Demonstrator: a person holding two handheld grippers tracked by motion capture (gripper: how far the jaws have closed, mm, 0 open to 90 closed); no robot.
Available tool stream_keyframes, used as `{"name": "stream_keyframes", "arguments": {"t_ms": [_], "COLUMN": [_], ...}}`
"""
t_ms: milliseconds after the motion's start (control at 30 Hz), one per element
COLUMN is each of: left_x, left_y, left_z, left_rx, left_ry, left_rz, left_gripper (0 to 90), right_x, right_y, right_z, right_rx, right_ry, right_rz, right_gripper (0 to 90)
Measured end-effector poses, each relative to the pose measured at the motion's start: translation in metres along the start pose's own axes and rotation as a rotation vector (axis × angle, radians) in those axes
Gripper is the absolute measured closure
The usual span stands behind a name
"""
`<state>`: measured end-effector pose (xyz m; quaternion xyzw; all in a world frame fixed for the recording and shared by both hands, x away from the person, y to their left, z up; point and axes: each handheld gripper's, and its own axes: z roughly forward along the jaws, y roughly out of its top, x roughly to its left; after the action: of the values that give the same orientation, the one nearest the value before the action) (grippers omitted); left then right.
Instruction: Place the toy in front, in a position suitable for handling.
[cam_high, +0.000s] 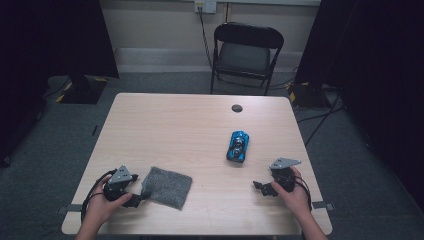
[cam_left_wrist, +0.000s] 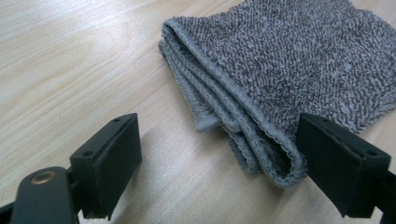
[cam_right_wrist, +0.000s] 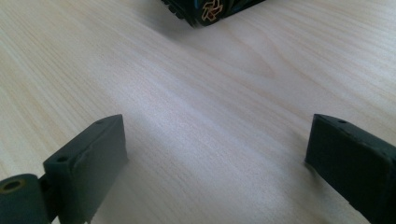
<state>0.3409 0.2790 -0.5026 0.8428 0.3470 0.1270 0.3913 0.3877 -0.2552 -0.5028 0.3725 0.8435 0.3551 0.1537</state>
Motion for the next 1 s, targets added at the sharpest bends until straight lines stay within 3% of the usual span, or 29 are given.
{"name": "stream_keyframes", "arguments": {"t_ms": [300,400,433,467,533,767,833,1000], "left_x": [-0.001,-0.001,-0.001,-0.001,-0.001,-0.001,-0.001,-0.001], "left_y": [0.0,0.0,0.0,0.0,0.0,0.0,0.0,0.0], "left_z": [0.0,0.0,0.0,0.0,0.0,0.0,0.0,0.0], "left_rx": [0.001,0.002,0.002,0.003,0.005,0.005,0.005,0.005], "left_ry": [0.001,0.003,0.003,0.003,0.004,0.004,0.005,0.005], "left_rz": [-0.001,0.001,0.001,0.003,0.004,0.005,0.006,0.006], "left_gripper": [14.5,14.4,14.4,14.4,14.4,14.4,14.4,14.4], "right_x": [0.002,0.003,0.003,0.003,0.005,0.009,0.009,0.004], "right_y": [0.002,0.007,0.01,0.015,0.02,0.056,0.063,0.077], "right_z": [0.001,0.001,0.001,0.001,0.001,0.005,0.007,0.014], "right_rx": [0.003,0.005,0.008,0.0,-0.006,-0.049,-0.057,-0.08], "right_ry": [-0.019,-0.049,-0.056,-0.055,-0.064,-0.082,-0.081,-0.092], "right_rz": [0.033,0.069,0.083,0.102,0.114,0.181,0.185,0.249], "right_gripper": [3.6,16.1,18.3,12.0,16.7,14.6,15.6,14.7]}}
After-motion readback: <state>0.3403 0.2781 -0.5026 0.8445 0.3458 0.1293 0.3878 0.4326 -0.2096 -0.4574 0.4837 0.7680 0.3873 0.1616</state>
